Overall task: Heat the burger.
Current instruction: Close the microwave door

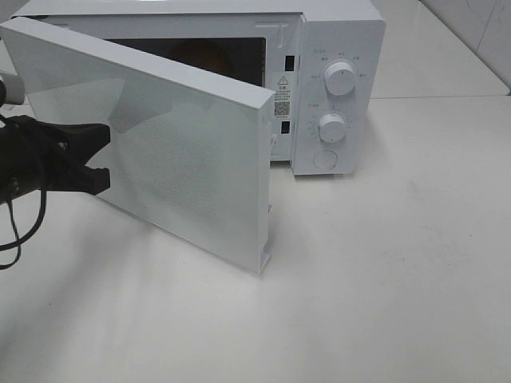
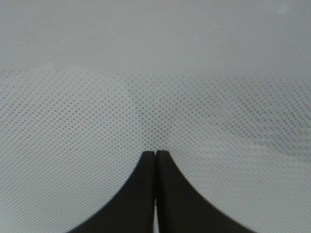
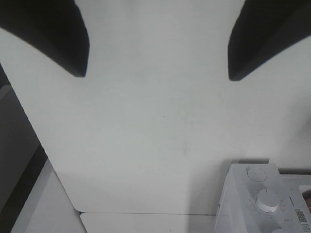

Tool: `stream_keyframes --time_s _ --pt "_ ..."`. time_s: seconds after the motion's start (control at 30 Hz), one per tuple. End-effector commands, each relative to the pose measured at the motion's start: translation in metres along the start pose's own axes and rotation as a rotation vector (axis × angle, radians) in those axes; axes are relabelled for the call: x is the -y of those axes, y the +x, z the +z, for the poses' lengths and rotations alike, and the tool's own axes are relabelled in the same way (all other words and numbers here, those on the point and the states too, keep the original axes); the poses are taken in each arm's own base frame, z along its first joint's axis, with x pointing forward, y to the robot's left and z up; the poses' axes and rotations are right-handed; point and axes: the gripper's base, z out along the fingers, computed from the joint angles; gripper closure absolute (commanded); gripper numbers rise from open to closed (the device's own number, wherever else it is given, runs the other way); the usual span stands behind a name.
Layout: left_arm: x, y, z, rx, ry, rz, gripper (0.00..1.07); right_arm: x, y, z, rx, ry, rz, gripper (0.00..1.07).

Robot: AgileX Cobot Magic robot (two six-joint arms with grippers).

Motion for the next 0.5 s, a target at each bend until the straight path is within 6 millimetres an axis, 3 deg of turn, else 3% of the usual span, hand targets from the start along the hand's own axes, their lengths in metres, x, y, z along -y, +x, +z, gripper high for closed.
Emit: stream_keyframes --time_s 0.03,0.5 --pt "0.004 -0.004 0.012 0.016 0.002 -0.012 1.07 0.0 0.002 -0.003 0.028 0.007 0.004 0.32" --pt "0.02 -0.016 0.053 0.061 0.049 -0.017 1.07 0.0 0.002 -0.003 0.028 0.008 0.003 0.32"
